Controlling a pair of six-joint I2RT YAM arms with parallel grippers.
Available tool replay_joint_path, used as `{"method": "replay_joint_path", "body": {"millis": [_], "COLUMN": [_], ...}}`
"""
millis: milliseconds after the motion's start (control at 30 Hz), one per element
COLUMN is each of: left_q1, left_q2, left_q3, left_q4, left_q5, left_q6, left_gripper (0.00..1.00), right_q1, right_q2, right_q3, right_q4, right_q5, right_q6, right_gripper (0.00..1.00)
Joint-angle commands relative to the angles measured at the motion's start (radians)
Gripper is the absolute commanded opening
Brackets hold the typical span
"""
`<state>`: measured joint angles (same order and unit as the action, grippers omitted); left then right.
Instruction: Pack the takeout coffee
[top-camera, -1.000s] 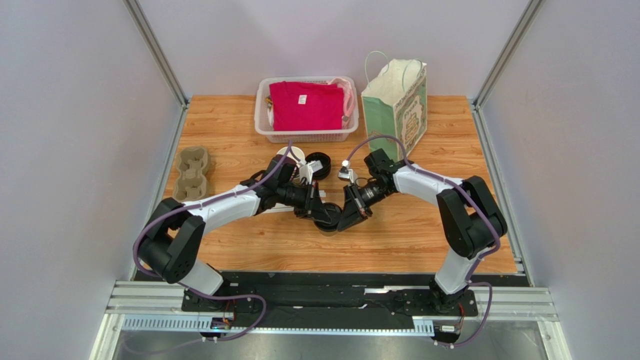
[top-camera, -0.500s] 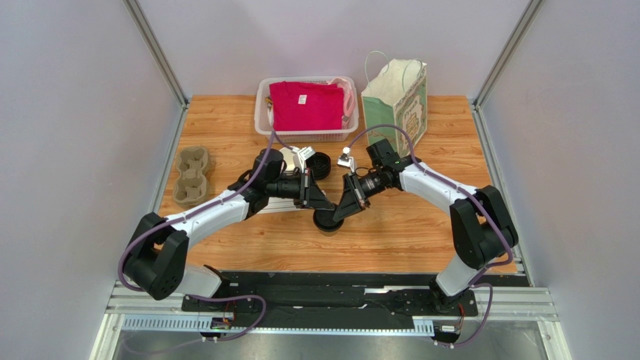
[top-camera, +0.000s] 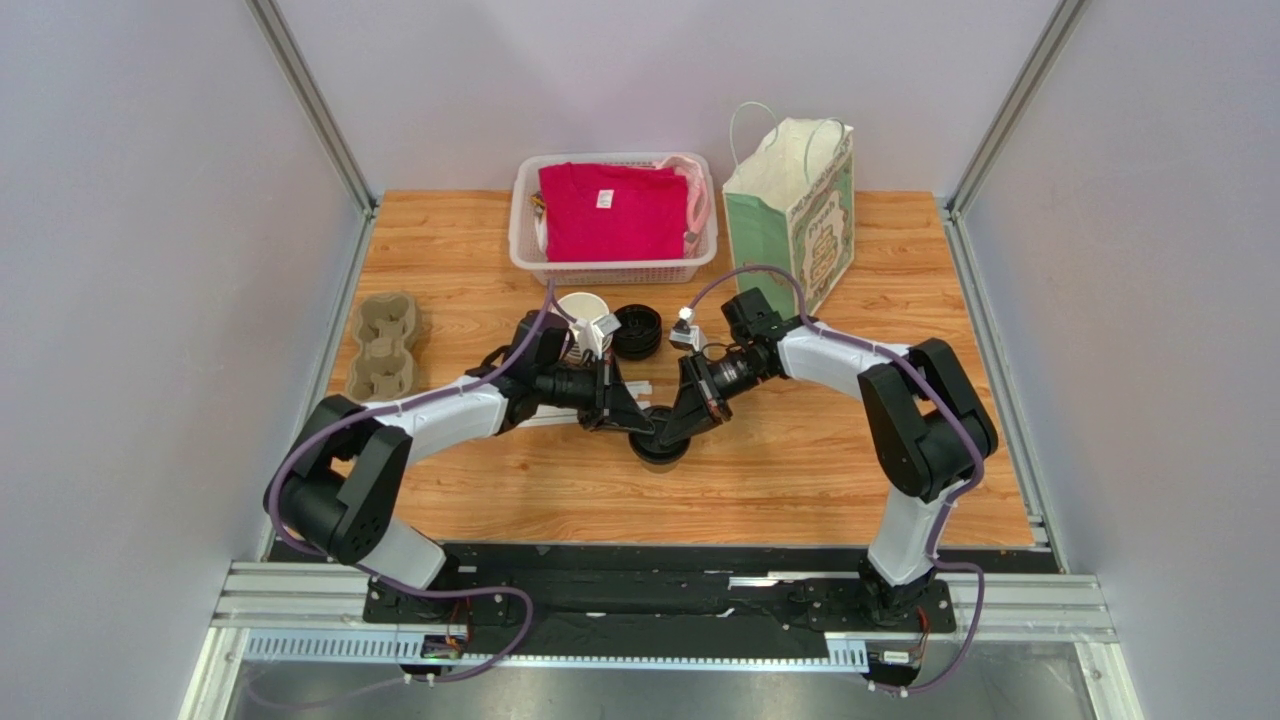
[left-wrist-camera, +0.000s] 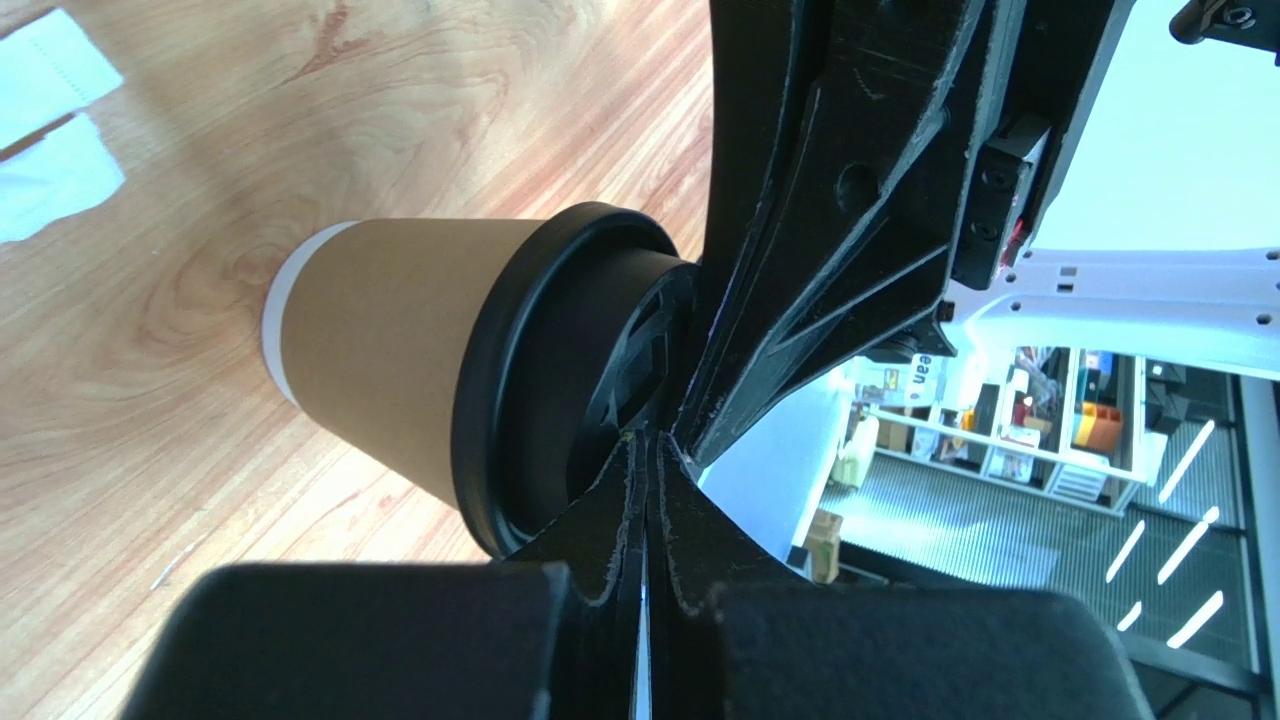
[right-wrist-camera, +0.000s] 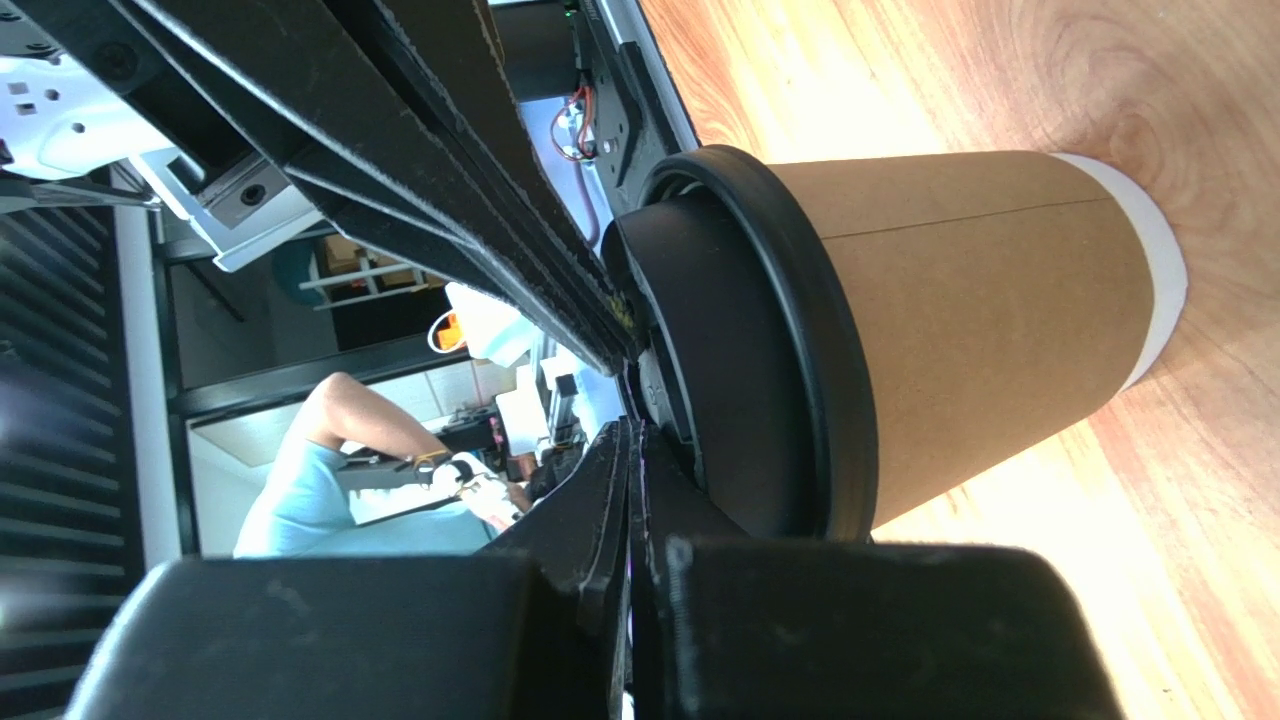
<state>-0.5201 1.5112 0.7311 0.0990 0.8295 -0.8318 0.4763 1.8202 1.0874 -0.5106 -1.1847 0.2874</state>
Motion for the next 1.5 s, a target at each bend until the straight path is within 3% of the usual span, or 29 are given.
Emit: {"method": "replay_joint_path", "body": {"millis": [0,533,667,833,1033,1467], "left_q1": [0.014,0.015,0.014,0.009,0.003,0.002], "left_q2": [0.012,0.049,0.041,0.021,0.015,0.026], "left_q3": [-0.013,-0.006,-0.001,0.002,0.002,0.008], "left_q4": [-0.071,-0.094,-0.088,-0.085,-0.085,-0.090], "left_q5": [-0.066,-0.105,-0.096,-0.089,-0.093,-0.096], "left_q6": [0.057,0.054,0.054,0.056,0.053,0.056], "left_gripper": [0.00,0.00,0.00,0.00,0.00,0.00], "right_q1": [-0.005,0.039,0.041,0.041,0.042,0.061], "right_q2": [0.045,0.060,0.015,-0.131,-0.208,-0.095], "right_q3": [0.020,-0.001,0.031,0.086,-0.021,-0.040], "right_q4": [-0.031,-0.075,-0.112,-0.129,0.038,0.098], "right_q5": [0.128,0.402,0.301,0.114,0.122,0.152], "right_q6": [-0.068,-0.206,-0.217,-0.107,0.119,0.144], "right_gripper": [0.00,0.00,0.00,0.02,0.06,0.05]}}
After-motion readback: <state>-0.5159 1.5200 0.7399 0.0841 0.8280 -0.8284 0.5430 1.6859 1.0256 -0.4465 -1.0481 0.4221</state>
